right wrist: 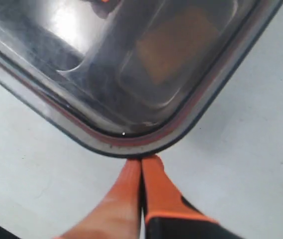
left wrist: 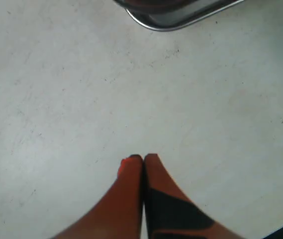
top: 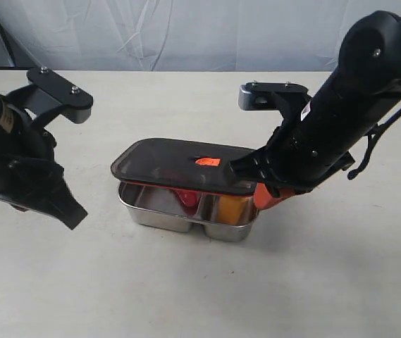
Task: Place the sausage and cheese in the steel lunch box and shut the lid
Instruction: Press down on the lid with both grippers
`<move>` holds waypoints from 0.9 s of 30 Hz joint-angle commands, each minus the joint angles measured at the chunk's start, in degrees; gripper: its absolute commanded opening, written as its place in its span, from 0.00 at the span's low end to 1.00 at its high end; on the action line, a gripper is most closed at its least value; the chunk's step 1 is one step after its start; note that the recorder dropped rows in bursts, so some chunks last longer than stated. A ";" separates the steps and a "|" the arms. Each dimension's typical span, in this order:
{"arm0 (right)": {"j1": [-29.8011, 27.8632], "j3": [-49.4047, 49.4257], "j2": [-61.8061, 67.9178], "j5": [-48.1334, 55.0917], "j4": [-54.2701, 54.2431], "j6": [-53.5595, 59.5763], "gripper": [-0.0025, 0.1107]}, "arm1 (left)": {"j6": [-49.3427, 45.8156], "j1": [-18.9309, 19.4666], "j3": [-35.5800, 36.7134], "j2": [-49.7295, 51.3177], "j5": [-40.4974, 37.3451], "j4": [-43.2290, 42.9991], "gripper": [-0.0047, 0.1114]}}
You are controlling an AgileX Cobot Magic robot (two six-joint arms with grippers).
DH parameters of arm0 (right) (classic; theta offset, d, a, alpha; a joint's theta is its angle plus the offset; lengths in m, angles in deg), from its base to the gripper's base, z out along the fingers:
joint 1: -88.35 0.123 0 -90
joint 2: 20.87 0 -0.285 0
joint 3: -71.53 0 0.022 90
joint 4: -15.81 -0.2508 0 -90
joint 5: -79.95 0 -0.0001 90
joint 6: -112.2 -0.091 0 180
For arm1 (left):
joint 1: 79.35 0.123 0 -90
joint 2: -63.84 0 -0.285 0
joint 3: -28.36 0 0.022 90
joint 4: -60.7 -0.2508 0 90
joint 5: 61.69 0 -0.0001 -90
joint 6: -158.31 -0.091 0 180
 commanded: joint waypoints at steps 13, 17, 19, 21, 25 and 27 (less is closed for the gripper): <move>-0.25 -0.90 -2.24 -0.21 3.36 -1.77 0.02 | -0.35 0.01 0.14 2.98 7.93 0.75 0.04; -0.25 -0.90 -3.76 -6.33 3.46 -3.68 0.02 | -0.35 0.01 -0.74 3.09 19.21 1.49 0.04; -0.25 -0.90 -3.76 -8.77 3.46 -4.15 0.02 | -0.68 0.01 -1.30 3.20 23.47 2.72 0.04; -0.25 -0.90 -3.08 -10.77 3.46 -4.15 0.02 | -2.60 0.01 -2.21 4.11 25.14 4.51 0.04; -0.25 -0.90 -0.80 -14.27 2.82 -4.15 0.02 | -5.91 0.01 -3.45 7.79 27.68 7.71 0.04; -0.25 -0.90 0.48 -15.30 2.29 -4.15 0.02 | -7.37 0.01 -3.80 10.29 28.84 9.12 0.04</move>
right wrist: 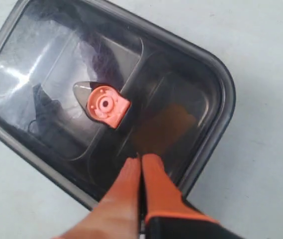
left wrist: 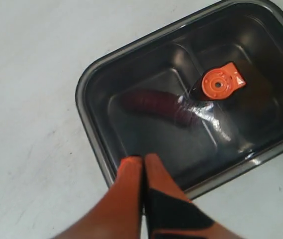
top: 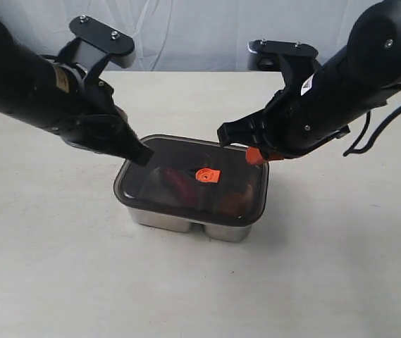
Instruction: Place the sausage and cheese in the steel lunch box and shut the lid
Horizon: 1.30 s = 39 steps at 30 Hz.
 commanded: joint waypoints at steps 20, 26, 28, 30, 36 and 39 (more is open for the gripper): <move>-0.17 -0.26 14.98 -1.14 -3.26 0.00 0.02 | -5.08 0.11 -0.98 22.66 0.21 7.23 0.04; -0.17 -0.26 14.58 -0.67 -3.47 0.00 0.02 | -5.08 0.37 -0.98 22.21 2.04 6.71 0.04; -0.17 -0.26 11.68 -0.67 -1.23 0.00 0.02 | -4.44 1.33 -0.98 19.87 2.96 6.28 0.04; -0.17 -0.26 6.61 -0.67 1.45 0.00 0.02 | -2.40 2.93 -0.98 15.44 3.88 4.74 0.04; -0.17 -0.26 -14.16 2.97 16.63 -9.30 0.02 | 1.43 8.16 -0.98 -5.80 5.23 1.12 0.04; -0.17 -0.26 -25.44 7.89 18.36 -10.96 0.02 | 1.69 9.05 -0.64 -19.66 5.84 1.52 0.04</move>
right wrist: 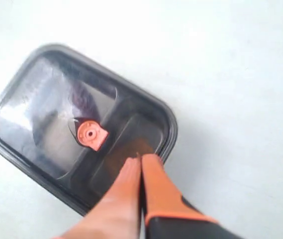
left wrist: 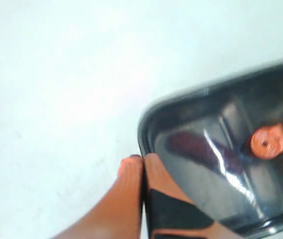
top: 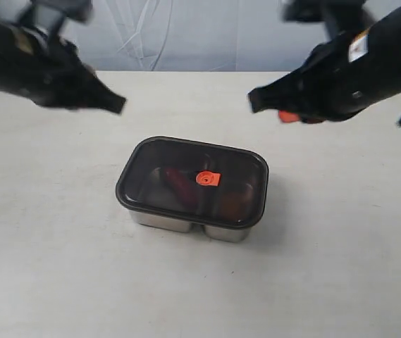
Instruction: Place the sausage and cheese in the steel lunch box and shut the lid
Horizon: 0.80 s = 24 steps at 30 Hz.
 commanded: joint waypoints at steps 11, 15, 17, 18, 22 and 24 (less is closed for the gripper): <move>0.75 9.60 -37.07 7.11 -4.51 -3.11 0.02 | 3.21 1.09 9.68 -51.79 -13.34 6.59 0.04; 0.75 10.82 -40.58 14.59 -11.00 -3.11 0.02 | 3.17 1.09 9.78 -57.99 -21.59 6.34 0.04; 0.75 10.82 -41.49 16.47 -12.44 -3.11 0.02 | 3.17 1.09 9.78 -60.45 -22.52 6.34 0.04; 0.75 10.82 -41.91 16.93 -13.03 -3.11 0.02 | 3.17 1.09 9.78 -61.44 -22.52 6.34 0.04; 0.75 10.82 -42.31 17.04 -13.50 -3.11 0.02 | 3.17 1.09 9.78 -64.23 -22.52 6.22 0.04; -1.68 11.08 -44.47 16.13 -13.99 -3.11 0.02 | 3.17 1.09 9.78 -64.99 -22.52 6.22 0.04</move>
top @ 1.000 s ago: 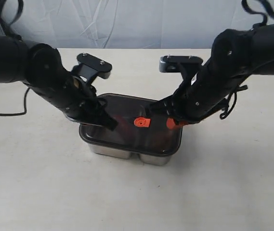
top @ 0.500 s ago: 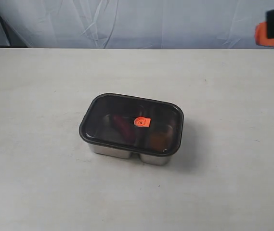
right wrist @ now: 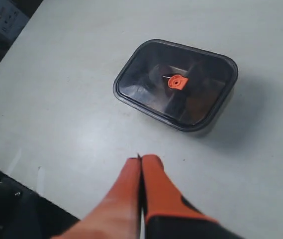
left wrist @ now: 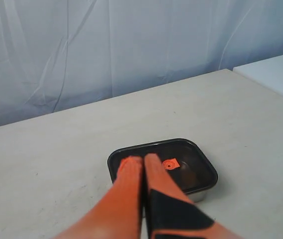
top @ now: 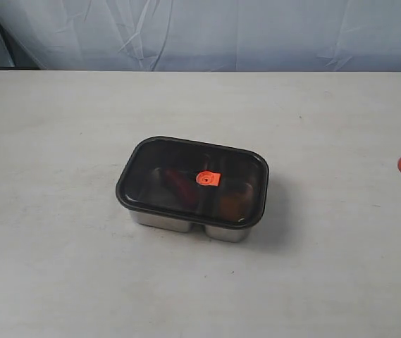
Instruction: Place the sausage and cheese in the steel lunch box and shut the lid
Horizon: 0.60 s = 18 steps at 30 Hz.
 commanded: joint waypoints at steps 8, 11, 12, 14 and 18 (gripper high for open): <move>-41.01 16.39 -19.73 -25.34 -3.06 16.17 0.02 | 0.52 0.21 0.28 -1.94 -0.07 -2.81 0.04; -42.57 25.35 -20.19 -31.83 -4.46 16.17 0.02 | 0.52 0.21 0.28 -1.94 -0.07 -4.10 0.04; -42.57 29.14 -20.87 -33.76 -3.95 16.34 0.02 | 0.52 0.21 0.28 -1.94 -0.07 -4.10 0.04; -42.57 34.29 -23.83 -35.03 4.36 16.41 0.02 | 0.52 0.21 0.28 -1.94 -0.07 -4.10 0.04; -42.57 39.30 -28.99 -35.03 14.33 16.28 0.02 | 0.52 0.21 0.28 -1.94 -0.07 -4.10 0.04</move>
